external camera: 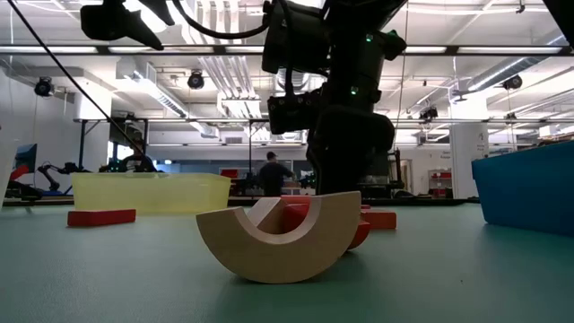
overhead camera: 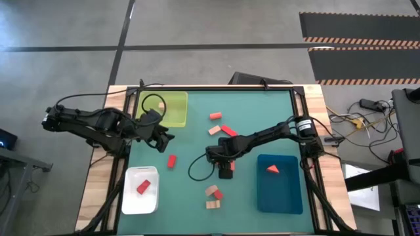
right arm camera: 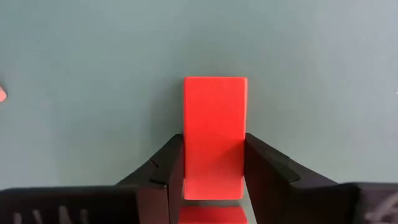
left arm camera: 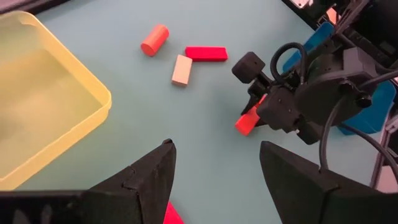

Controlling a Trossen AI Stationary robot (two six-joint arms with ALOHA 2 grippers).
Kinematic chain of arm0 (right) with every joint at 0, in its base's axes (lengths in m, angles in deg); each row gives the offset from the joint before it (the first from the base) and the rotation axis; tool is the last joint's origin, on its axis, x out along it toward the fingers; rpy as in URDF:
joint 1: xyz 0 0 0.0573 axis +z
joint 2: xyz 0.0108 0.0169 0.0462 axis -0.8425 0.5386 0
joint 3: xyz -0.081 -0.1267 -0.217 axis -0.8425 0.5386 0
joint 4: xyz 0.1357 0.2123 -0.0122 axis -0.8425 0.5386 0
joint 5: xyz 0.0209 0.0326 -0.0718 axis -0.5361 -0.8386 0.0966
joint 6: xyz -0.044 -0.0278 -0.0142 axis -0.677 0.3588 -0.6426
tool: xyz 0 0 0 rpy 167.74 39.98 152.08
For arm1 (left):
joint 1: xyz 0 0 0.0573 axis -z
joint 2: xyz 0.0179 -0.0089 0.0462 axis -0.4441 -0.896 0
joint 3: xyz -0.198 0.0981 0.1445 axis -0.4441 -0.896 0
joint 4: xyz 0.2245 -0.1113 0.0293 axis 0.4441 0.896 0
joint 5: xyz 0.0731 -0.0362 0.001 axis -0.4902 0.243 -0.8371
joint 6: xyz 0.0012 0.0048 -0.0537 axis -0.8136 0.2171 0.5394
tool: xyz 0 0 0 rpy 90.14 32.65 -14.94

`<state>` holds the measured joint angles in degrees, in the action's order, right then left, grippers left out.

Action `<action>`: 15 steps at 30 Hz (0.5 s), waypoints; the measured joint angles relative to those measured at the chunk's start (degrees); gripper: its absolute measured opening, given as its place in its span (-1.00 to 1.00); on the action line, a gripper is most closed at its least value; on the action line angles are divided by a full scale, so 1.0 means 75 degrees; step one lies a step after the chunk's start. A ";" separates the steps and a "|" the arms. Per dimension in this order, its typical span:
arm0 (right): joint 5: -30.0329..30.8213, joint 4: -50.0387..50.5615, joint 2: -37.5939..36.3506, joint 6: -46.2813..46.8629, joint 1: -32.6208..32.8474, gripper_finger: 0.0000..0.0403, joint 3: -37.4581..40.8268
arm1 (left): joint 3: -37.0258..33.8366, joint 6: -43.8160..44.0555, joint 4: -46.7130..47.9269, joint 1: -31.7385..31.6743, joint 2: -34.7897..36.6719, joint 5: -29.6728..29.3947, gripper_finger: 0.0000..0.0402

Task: Sort & place blocks by color
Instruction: Put the orange block into the white bin

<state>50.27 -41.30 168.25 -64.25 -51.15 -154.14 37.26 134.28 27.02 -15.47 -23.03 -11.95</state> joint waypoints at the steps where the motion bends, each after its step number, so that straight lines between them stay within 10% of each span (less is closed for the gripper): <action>1: 0.0001 0.0017 0.0000 0.0017 -0.0005 -0.42 -0.0036 | 0.0000 -0.0001 -0.0001 0.0000 0.0000 -0.0001 0.08; 15: -0.0033 0.1596 -0.0892 0.0272 -0.0260 -0.42 -0.1367 | 0.0003 0.0019 -0.0033 0.0000 -0.0003 -0.0022 0.08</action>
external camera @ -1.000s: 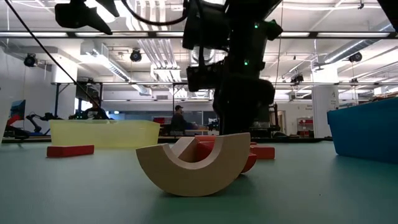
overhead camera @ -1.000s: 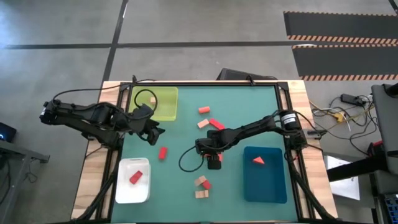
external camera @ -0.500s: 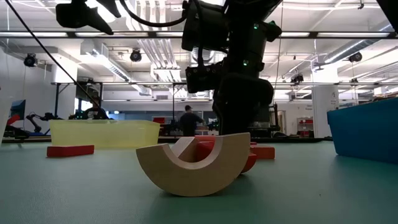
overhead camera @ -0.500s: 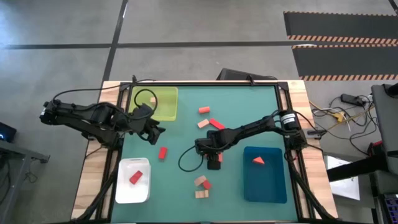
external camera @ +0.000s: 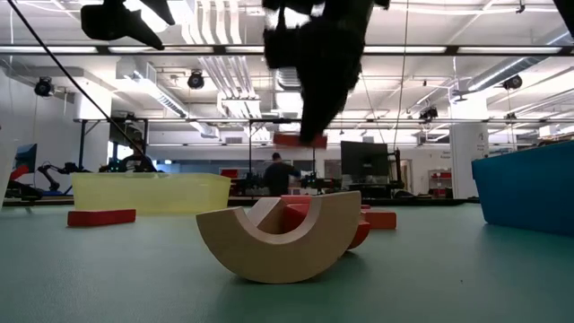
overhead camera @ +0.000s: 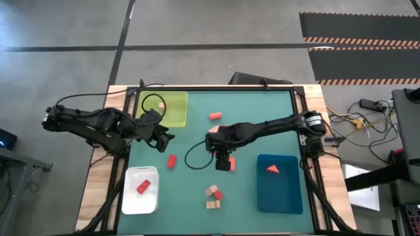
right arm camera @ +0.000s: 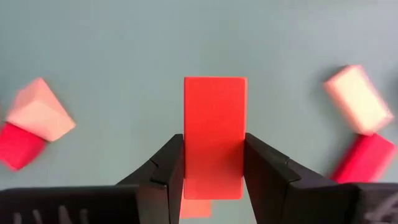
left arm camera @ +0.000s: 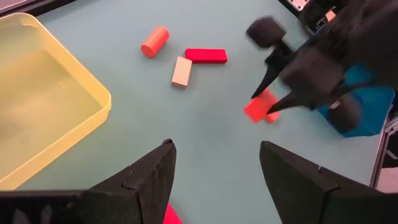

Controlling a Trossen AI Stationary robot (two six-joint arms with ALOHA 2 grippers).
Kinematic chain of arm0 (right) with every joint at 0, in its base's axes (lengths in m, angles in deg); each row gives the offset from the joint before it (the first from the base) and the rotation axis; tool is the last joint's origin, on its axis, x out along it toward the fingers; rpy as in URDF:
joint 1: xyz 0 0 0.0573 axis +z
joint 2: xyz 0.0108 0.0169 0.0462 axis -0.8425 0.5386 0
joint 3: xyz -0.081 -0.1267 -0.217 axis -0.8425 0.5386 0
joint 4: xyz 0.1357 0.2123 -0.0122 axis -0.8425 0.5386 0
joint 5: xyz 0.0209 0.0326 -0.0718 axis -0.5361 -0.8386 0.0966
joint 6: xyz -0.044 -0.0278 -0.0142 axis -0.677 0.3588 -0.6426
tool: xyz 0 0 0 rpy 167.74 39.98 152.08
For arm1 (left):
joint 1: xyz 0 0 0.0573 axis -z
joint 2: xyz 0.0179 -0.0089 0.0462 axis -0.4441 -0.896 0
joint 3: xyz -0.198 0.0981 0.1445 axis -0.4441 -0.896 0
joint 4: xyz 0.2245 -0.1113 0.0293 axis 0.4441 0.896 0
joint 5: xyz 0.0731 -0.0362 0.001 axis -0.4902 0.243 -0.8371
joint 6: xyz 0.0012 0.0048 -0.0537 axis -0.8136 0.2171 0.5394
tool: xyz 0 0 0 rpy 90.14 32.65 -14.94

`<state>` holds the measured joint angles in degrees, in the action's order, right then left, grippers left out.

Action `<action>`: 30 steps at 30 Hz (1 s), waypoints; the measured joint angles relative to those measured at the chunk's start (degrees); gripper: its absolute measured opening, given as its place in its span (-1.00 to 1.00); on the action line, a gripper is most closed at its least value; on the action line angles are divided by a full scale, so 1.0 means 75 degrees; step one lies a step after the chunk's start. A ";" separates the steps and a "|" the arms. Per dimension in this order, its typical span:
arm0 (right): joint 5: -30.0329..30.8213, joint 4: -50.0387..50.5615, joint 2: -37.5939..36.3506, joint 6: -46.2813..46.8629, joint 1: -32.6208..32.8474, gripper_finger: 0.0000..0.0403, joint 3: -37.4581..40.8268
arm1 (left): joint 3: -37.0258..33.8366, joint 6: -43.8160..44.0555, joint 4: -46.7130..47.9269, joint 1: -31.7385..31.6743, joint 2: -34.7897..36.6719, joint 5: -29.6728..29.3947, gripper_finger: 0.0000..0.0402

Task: Sort & place blocks by color
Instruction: Put the orange block into the white bin

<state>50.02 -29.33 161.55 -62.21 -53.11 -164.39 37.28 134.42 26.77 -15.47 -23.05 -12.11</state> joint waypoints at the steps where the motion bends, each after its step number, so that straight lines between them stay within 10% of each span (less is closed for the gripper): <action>1: 0.0004 0.0198 -0.0119 0.0058 -0.0008 -0.42 -0.0097 | 0.0002 0.0003 0.0000 0.0000 0.0000 0.0000 0.08; 18: 0.0306 0.1986 -0.2934 0.1930 0.1103 -0.42 -0.0045 | 0.0001 0.0012 0.0006 -0.0003 -0.0059 -0.0081 0.08; 30: 0.0313 0.2998 -0.3190 0.2974 0.3284 -0.40 0.0005 | 0.0000 0.0012 0.0011 -0.0003 -0.0058 -0.0152 0.08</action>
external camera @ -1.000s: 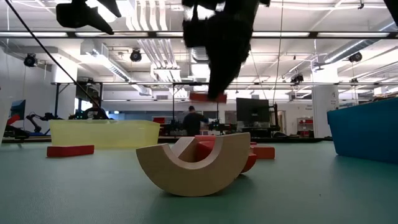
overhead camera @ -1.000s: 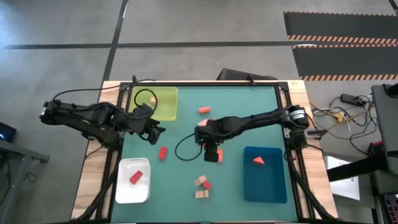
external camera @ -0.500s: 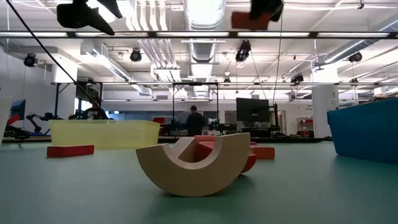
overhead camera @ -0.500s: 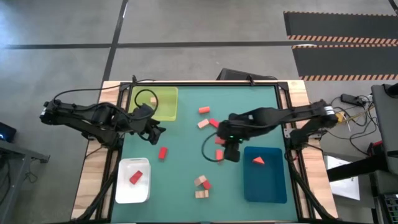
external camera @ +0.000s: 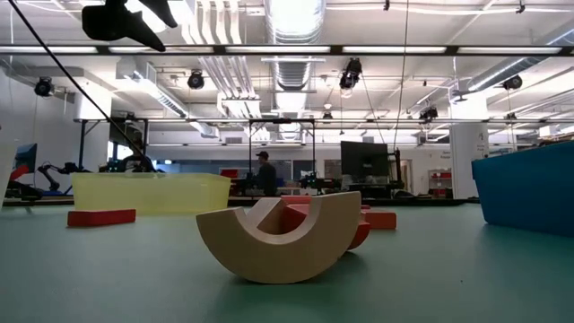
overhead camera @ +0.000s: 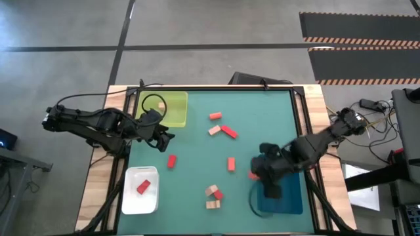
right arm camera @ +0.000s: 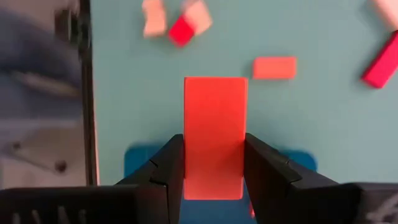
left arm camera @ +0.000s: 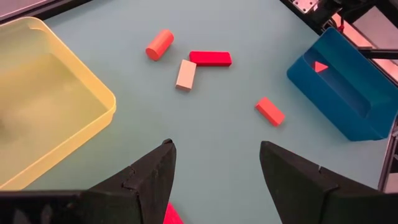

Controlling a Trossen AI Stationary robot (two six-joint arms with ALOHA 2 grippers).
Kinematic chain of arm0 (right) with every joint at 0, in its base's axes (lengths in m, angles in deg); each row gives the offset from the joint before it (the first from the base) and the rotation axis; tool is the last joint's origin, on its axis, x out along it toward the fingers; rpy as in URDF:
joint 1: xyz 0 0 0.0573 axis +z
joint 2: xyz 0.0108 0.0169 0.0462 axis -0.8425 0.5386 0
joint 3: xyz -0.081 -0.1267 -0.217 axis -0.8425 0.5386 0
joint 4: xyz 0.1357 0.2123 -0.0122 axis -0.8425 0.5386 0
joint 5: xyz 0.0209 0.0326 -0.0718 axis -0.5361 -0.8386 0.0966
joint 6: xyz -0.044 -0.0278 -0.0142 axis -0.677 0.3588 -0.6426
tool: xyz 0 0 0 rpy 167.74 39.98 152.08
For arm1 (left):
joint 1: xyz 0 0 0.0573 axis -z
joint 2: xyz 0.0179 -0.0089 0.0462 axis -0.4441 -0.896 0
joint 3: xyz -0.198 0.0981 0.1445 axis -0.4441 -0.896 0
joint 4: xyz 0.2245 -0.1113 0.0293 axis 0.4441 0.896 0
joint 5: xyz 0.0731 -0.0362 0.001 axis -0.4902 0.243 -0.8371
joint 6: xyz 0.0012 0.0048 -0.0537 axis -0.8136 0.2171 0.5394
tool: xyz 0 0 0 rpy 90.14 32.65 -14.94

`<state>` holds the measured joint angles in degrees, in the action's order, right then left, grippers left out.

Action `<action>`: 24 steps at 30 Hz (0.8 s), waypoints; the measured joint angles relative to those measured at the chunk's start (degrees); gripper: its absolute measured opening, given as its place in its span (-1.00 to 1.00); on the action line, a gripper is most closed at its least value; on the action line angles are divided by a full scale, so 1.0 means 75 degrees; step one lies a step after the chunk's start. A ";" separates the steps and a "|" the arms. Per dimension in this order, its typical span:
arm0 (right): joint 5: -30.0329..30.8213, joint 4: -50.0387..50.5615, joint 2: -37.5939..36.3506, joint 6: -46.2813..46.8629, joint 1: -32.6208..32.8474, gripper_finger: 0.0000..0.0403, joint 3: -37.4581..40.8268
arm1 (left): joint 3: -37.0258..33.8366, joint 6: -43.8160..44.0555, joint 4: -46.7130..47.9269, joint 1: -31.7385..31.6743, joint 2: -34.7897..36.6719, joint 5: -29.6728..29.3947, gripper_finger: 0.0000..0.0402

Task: Sort & place blocks by color
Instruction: Put the orange block into the white bin

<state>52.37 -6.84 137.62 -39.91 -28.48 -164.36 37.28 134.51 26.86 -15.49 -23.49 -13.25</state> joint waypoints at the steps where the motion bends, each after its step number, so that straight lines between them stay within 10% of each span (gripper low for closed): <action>1: 0.0018 0.0094 0.0014 0.0092 0.0195 -0.39 0.0017 | 0.0000 0.0000 0.0001 0.0000 0.0000 0.0000 0.08; 24: 0.0075 -0.0935 -0.0213 0.2699 0.2830 -0.39 0.2900 | -0.0017 -0.0061 0.0003 0.0000 0.0000 0.0000 0.08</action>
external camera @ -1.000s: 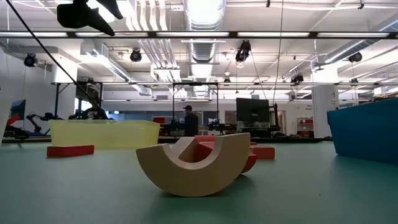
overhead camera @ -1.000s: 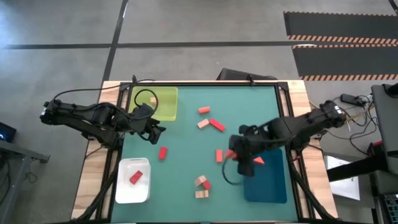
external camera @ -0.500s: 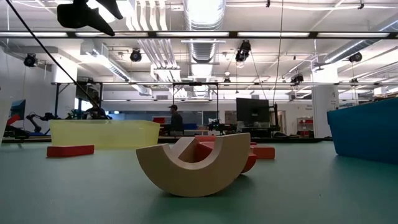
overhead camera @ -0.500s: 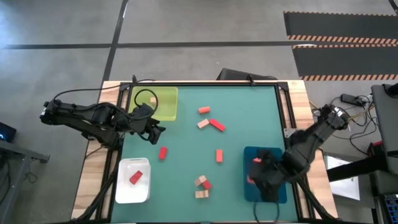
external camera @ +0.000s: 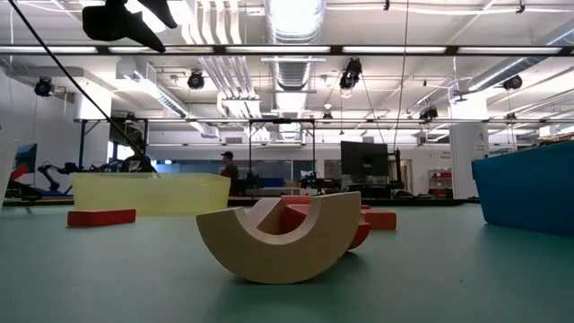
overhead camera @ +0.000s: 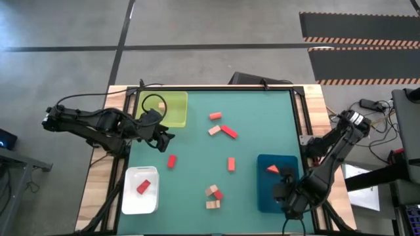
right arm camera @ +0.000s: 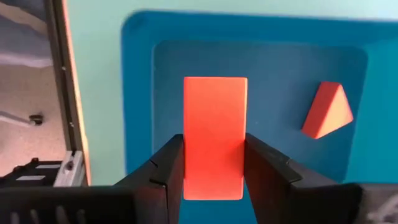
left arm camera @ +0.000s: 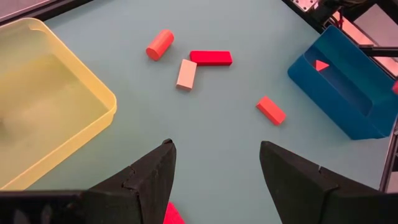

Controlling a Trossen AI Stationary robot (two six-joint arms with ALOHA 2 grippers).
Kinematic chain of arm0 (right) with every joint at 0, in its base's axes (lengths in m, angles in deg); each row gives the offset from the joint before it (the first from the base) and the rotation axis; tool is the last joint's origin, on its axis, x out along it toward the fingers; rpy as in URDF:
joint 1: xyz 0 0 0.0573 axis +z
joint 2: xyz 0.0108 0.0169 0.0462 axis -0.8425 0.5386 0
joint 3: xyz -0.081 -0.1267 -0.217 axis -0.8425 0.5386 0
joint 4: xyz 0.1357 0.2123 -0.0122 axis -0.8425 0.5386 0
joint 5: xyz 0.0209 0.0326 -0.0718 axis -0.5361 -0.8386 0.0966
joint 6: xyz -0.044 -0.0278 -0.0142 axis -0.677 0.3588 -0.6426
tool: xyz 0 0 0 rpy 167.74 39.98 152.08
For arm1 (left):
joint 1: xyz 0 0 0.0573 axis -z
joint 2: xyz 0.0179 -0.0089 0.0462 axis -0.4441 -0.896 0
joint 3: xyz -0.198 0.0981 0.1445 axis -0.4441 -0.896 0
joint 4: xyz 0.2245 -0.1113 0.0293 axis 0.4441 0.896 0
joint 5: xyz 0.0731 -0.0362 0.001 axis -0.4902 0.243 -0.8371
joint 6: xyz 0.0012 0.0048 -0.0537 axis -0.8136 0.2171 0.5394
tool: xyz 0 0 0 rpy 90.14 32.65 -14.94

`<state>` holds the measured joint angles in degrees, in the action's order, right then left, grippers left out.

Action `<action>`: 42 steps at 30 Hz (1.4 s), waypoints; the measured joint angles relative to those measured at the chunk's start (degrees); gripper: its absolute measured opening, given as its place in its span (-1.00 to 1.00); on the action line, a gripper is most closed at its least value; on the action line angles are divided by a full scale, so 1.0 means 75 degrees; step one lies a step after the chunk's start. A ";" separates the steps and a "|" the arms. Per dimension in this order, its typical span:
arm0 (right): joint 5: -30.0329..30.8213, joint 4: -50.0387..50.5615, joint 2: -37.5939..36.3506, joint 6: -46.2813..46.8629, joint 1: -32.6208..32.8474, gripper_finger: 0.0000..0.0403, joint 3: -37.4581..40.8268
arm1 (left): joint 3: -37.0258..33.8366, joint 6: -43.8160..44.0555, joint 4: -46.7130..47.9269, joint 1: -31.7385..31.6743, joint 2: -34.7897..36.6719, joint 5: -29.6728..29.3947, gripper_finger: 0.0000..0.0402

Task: Sort & place blocks by color
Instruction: Put the orange block into the white bin

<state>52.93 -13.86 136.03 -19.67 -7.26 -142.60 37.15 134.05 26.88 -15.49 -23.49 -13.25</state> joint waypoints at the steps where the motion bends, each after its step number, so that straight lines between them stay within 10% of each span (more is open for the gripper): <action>1: 0.0005 -0.0117 -0.0035 0.0031 0.0000 -0.39 0.0158 | 0.0000 0.0000 0.0000 0.0000 0.0000 0.0000 0.08; 21: 0.0345 -0.2290 -0.0803 0.0641 -0.0206 -0.40 0.2869 | -0.0172 0.0087 -0.0035 0.0000 -0.0119 0.0006 0.08; 42: 0.0327 -0.2722 -0.0398 -0.0184 -0.0758 -0.39 0.3361 | -0.0175 0.0587 -0.0077 0.0000 -0.0697 0.0202 0.08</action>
<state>55.39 -34.27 133.05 -21.05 -12.94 -117.40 35.84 138.45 26.30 -15.49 -28.71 -11.73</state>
